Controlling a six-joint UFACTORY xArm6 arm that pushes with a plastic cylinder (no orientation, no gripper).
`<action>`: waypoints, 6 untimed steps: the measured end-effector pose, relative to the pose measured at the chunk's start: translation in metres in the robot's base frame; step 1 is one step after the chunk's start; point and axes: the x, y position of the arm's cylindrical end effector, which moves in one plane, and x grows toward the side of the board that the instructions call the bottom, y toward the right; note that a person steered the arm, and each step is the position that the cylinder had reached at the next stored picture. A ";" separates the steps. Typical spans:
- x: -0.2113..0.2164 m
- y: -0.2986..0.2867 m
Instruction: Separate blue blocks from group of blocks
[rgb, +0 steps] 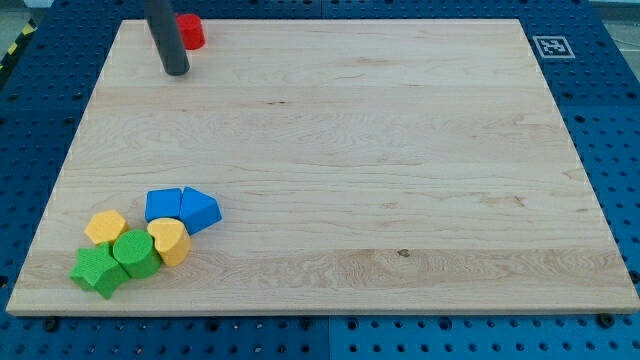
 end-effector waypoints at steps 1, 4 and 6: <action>0.021 0.008; 0.060 0.078; 0.107 0.113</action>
